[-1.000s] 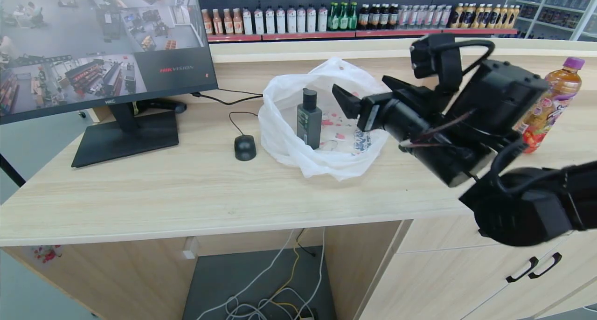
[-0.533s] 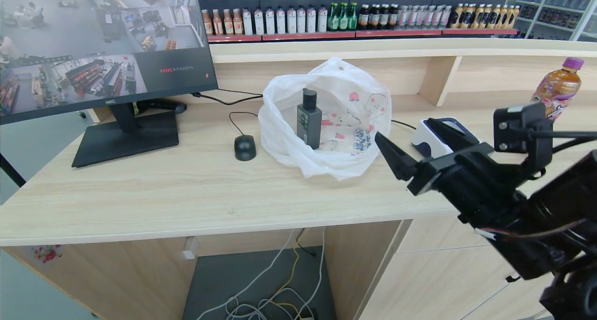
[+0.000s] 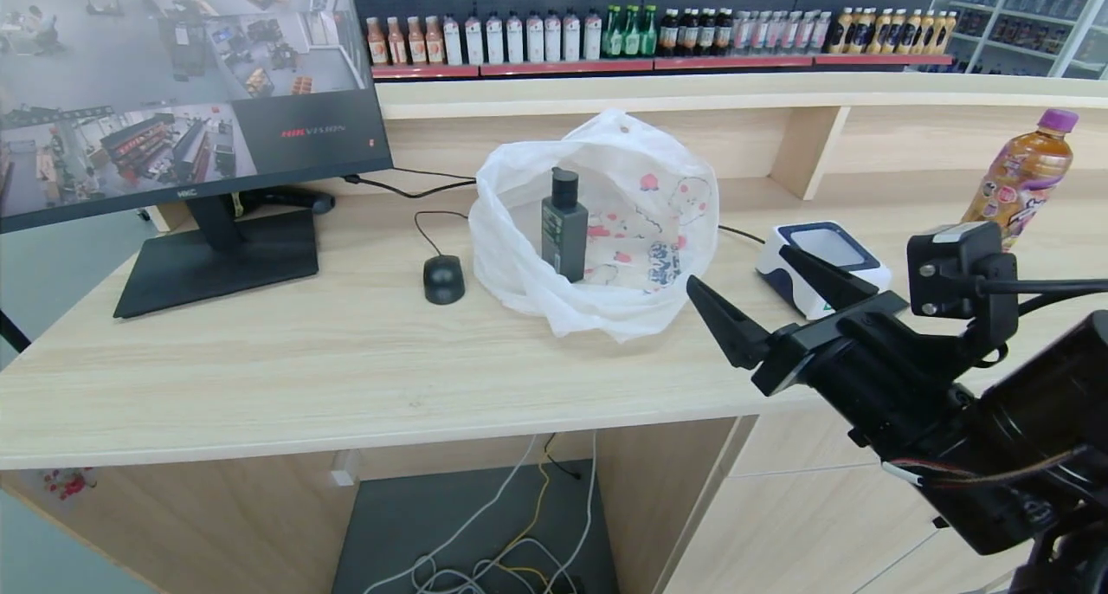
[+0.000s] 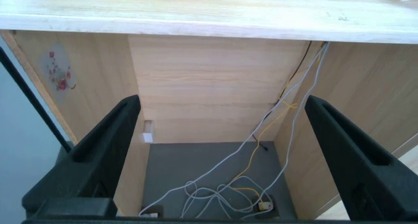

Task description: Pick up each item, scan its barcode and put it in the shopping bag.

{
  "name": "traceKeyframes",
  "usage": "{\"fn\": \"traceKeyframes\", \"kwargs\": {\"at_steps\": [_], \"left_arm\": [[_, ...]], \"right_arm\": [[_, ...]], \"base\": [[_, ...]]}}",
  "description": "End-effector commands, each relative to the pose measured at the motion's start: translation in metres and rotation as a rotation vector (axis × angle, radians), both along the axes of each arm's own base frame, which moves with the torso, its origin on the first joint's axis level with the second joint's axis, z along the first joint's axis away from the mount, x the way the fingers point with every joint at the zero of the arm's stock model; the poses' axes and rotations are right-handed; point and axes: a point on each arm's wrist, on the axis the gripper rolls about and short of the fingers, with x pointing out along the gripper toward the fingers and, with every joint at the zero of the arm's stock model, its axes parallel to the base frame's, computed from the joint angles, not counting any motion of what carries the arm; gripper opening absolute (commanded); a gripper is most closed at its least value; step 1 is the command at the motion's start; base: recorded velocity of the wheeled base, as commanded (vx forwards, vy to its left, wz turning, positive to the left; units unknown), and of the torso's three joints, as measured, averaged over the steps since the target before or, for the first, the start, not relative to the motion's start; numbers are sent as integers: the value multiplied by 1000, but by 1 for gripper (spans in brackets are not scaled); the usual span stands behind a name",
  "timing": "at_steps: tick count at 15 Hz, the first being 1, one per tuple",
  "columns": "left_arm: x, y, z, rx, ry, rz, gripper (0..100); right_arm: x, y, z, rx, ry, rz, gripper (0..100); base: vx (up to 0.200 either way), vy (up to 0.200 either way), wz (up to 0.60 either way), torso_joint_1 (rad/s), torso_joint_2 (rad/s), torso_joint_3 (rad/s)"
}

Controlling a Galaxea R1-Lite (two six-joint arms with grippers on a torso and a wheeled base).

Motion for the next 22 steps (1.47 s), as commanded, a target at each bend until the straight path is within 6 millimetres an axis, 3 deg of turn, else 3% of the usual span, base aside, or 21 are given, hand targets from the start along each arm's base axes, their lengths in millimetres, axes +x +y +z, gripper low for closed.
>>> {"fn": "traceKeyframes", "kwargs": {"at_steps": [1, 22], "left_arm": [[0, 0, 0, -2, -2, 2, 100], [0, 0, 0, -9, 1, 2, 100]], "right_arm": [[4, 2, -4, -8, 12, -2, 100], [-2, -2, 6, 15, -18, -2, 100]], "base": [[0, -200, 0, 17, 12, -12], [0, -200, 0, 2, 3, 3]]}}
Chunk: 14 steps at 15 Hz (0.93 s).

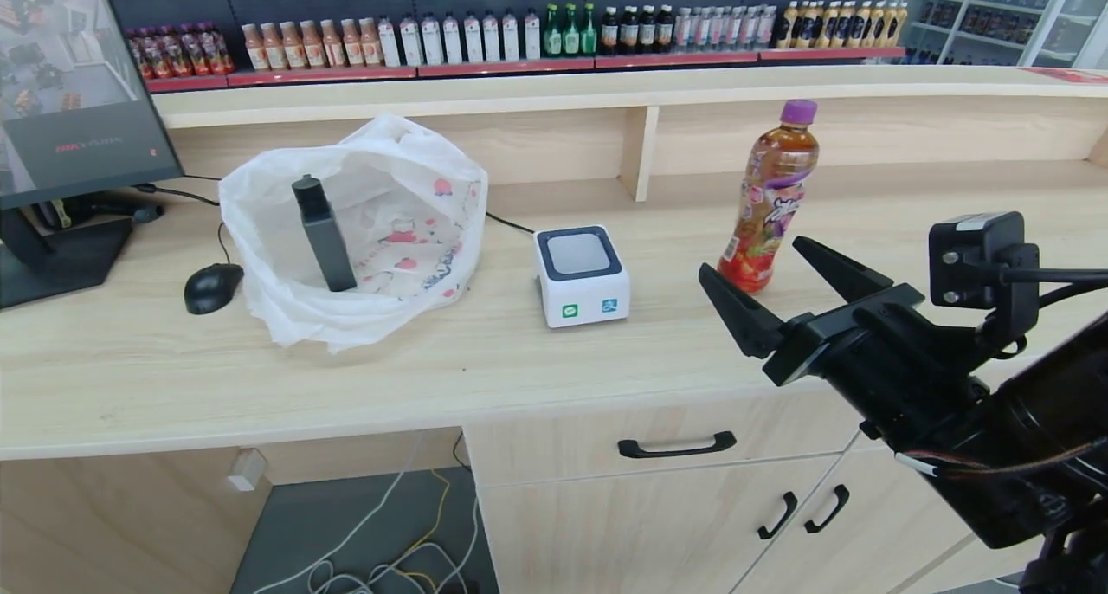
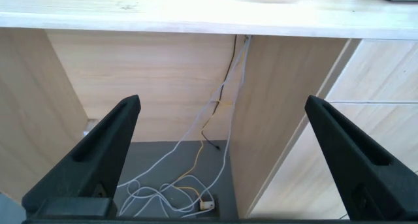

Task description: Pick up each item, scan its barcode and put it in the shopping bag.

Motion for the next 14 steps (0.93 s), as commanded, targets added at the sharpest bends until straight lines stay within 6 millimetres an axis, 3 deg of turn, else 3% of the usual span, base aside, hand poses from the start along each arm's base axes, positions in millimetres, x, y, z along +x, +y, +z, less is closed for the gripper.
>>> {"fn": "traceKeyframes", "kwargs": {"at_steps": [1, 10, 14], "left_arm": [[0, 0, 0, -1, -1, 0, 100], [0, 0, 0, -4, -2, 0, 100], [0, 0, 0, 2, -2, 0, 100]], "right_arm": [[1, 1, 0, 0, 0, 0, 100], [3, 1, -1, -5, 1, -9, 100], [7, 4, -2, -6, 1, -13, 100]], "base": [[0, -200, 0, 2, -2, -2], [0, -200, 0, 3, 3, 1], [0, 0, 0, 0, 0, 0]]}}
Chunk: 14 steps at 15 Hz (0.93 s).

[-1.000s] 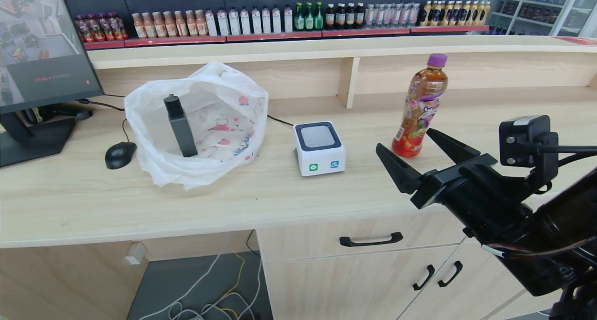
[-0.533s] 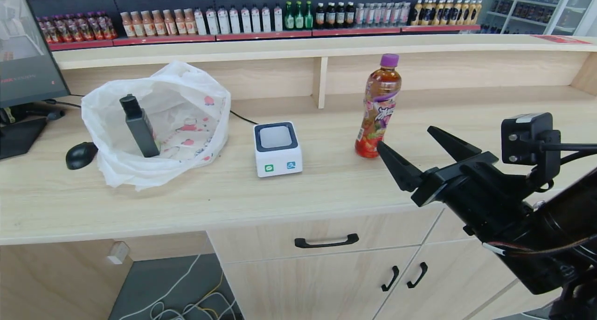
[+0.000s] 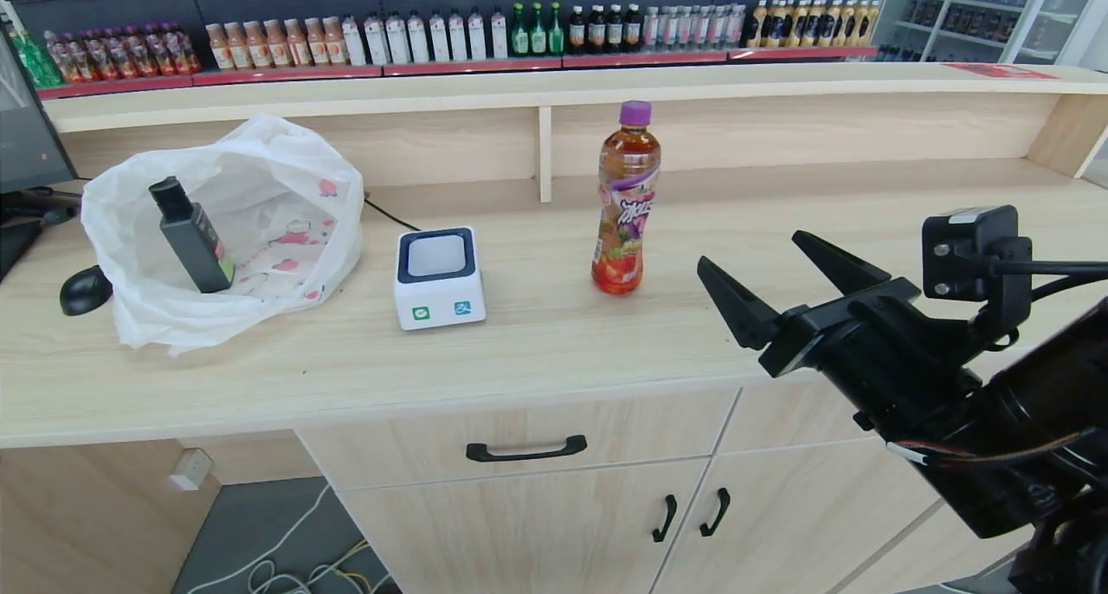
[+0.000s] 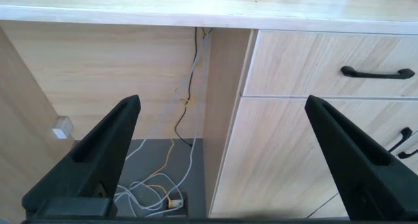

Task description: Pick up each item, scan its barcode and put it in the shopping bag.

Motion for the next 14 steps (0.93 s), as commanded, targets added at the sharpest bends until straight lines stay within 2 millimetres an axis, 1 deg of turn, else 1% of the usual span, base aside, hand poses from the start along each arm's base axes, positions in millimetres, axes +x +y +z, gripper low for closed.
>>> {"fn": "traceKeyframes", "kwargs": {"at_steps": [1, 2, 3, 4, 6, 7, 10, 13, 14], "left_arm": [[0, 0, 0, 1, -1, 0, 100], [0, 0, 0, 1, -1, 0, 100], [0, 0, 0, 1, -1, 0, 100], [0, 0, 0, 1, -1, -1, 100], [0, 0, 0, 1, -1, 0, 100], [0, 0, 0, 1, -1, -1, 100], [0, 0, 0, 1, -1, -1, 100], [0, 0, 0, 1, -1, -1, 100], [0, 0, 0, 1, -1, 0, 100]], "right_arm": [[0, 1, -9, -17, 32, -12, 100], [0, 0, -11, -14, 49, -44, 100], [2, 2, -9, -3, 39, -50, 100], [6, 5, -1, 17, 9, -48, 100], [18, 14, 16, 7, 24, -45, 100], [25, 19, 27, 6, 27, -45, 100], [44, 33, 48, -28, 85, -38, 100], [72, 48, 57, 9, 111, -39, 100], [76, 49, 58, 14, 105, -40, 100]], "base": [[0, 0, 0, 0, 0, 0], [0, 0, 0, 0, 0, 0], [0, 0, 0, 0, 0, 0], [0, 0, 0, 0, 0, 0], [0, 0, 0, 0, 0, 0], [0, 0, 0, 0, 0, 0], [0, 0, 0, 0, 0, 0], [0, 0, 0, 0, 0, 0], [0, 0, 0, 0, 0, 0]]}}
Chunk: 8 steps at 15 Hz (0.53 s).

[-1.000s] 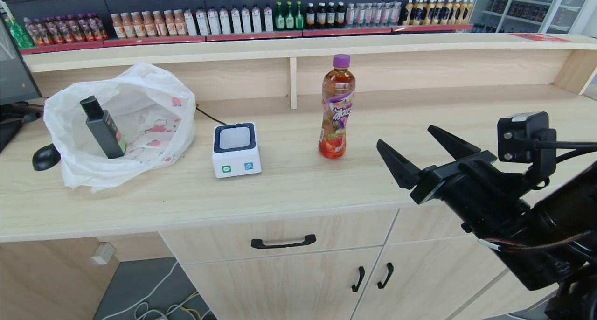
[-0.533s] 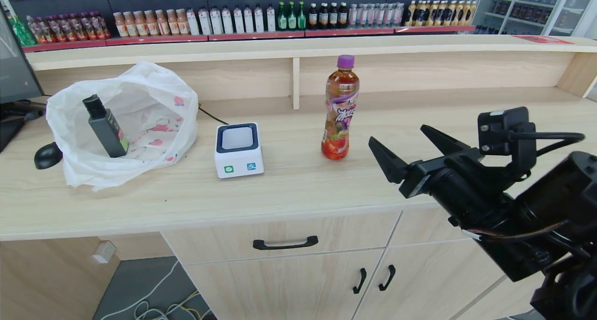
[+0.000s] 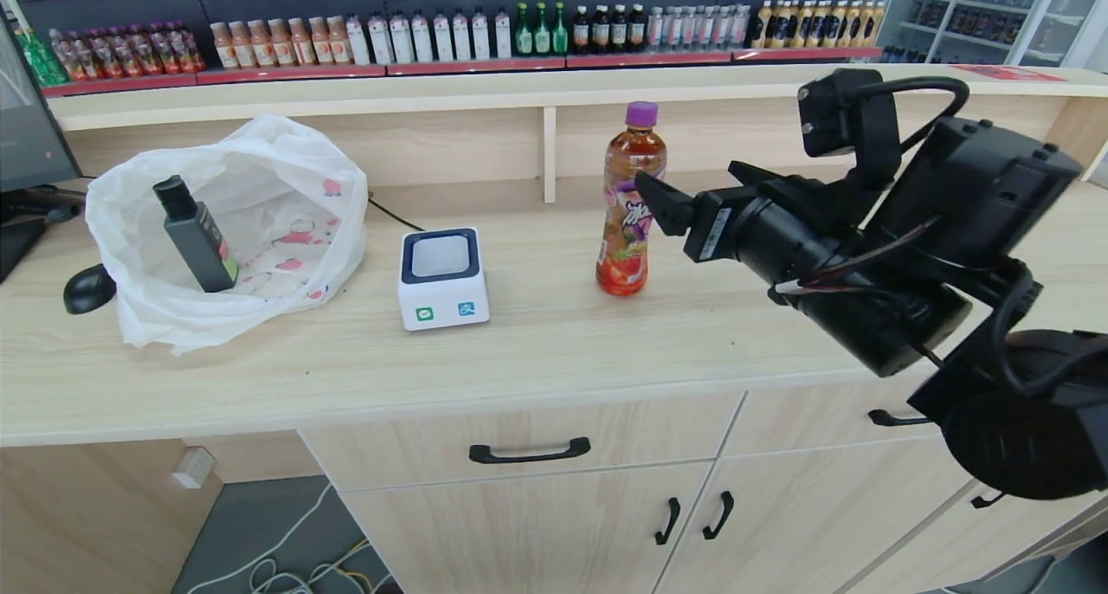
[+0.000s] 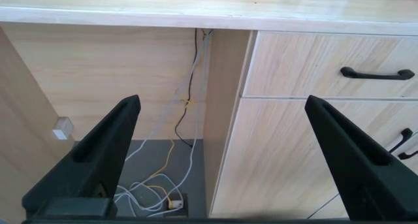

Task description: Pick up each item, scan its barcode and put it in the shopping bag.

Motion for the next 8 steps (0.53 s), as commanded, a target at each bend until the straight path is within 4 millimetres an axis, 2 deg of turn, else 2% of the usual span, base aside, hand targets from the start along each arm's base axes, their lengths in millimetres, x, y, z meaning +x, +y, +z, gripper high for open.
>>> {"fn": "traceKeyframes", "kwargs": {"at_steps": [1, 6, 8], "left_arm": [[0, 0, 0, 0, 0, 0, 100], [0, 0, 0, 0, 0, 0, 100], [0, 0, 0, 0, 0, 0, 100]], "right_arm": [[25, 15, 1, 6, -2, -5, 100], [49, 32, 13, 17, -24, -2, 100], [59, 39, 9, 16, -30, 9, 100]], "base": [[0, 0, 0, 0, 0, 0], [0, 0, 0, 0, 0, 0], [0, 0, 0, 0, 0, 0]]}}
